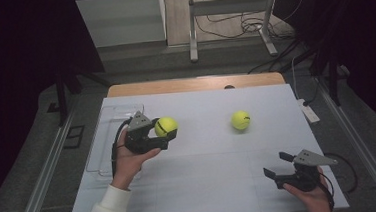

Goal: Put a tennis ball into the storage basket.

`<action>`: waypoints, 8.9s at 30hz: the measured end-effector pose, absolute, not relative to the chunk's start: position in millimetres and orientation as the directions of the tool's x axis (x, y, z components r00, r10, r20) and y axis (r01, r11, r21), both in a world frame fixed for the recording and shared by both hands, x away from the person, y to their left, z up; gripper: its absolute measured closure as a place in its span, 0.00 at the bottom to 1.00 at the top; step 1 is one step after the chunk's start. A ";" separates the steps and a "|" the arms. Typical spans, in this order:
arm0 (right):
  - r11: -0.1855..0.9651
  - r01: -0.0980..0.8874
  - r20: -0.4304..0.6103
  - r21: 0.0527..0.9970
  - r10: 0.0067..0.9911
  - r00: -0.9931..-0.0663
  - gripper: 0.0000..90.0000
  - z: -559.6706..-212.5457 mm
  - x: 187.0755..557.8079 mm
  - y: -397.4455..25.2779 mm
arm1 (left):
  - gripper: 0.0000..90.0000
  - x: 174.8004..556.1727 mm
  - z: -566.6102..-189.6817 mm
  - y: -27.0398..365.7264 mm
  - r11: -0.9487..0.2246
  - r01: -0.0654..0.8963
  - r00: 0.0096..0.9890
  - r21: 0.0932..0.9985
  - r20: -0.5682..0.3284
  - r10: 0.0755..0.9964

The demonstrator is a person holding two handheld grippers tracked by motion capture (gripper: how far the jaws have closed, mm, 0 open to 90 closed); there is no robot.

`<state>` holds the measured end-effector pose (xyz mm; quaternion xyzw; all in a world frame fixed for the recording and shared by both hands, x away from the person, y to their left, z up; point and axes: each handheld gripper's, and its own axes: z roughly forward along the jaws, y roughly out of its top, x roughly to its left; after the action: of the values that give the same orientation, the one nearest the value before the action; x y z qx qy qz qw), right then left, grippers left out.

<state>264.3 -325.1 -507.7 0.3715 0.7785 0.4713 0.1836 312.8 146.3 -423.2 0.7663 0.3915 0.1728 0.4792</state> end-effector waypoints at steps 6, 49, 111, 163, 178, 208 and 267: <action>0.281 0.405 0.063 0.870 0.751 -0.657 0.15 -507.7 264.2 -325.1 | 0.30 313.4 -422.5 150.6 -0.222 0.435 0.622 0.873 -0.112 0.775; 0.281 0.406 0.062 0.870 0.754 -0.654 0.15 -507.6 264.1 -325.5 | 0.30 322.0 -426.7 185.1 -0.166 0.449 0.503 0.878 -0.095 0.859; 0.282 0.409 0.060 0.868 0.758 -0.650 0.15 -507.8 262.4 -325.2 | 0.30 350.6 -434.9 242.4 -0.121 0.531 0.313 0.839 -0.061 0.948; 0.277 0.414 0.066 0.867 0.760 -0.647 0.15 -509.2 262.3 -325.1 | 0.30 380.9 -458.0 274.7 -0.102 0.670 0.205 0.735 -0.051 0.977; 0.280 0.416 0.064 0.865 0.761 -0.645 0.15 -509.5 262.7 -325.4 | 0.30 392.0 -470.2 277.2 -0.116 0.708 0.196 0.696 -0.036 0.980; 0.283 0.419 0.066 0.863 0.759 -0.648 0.15 -510.1 262.8 -325.0 | 0.30 408.7 -492.9 274.9 -0.160 0.774 0.194 0.612 0.011 0.981; 0.286 0.422 0.065 0.860 0.760 -0.646 0.15 -510.3 262.8 -324.9 | 0.17 353.6 -450.5 258.3 -0.152 0.590 0.363 0.793 -0.093 0.927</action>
<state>262.8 -324.9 -510.3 0.3787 0.7808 0.4621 0.1827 353.6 258.3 -450.5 0.7275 0.5213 0.2159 0.3903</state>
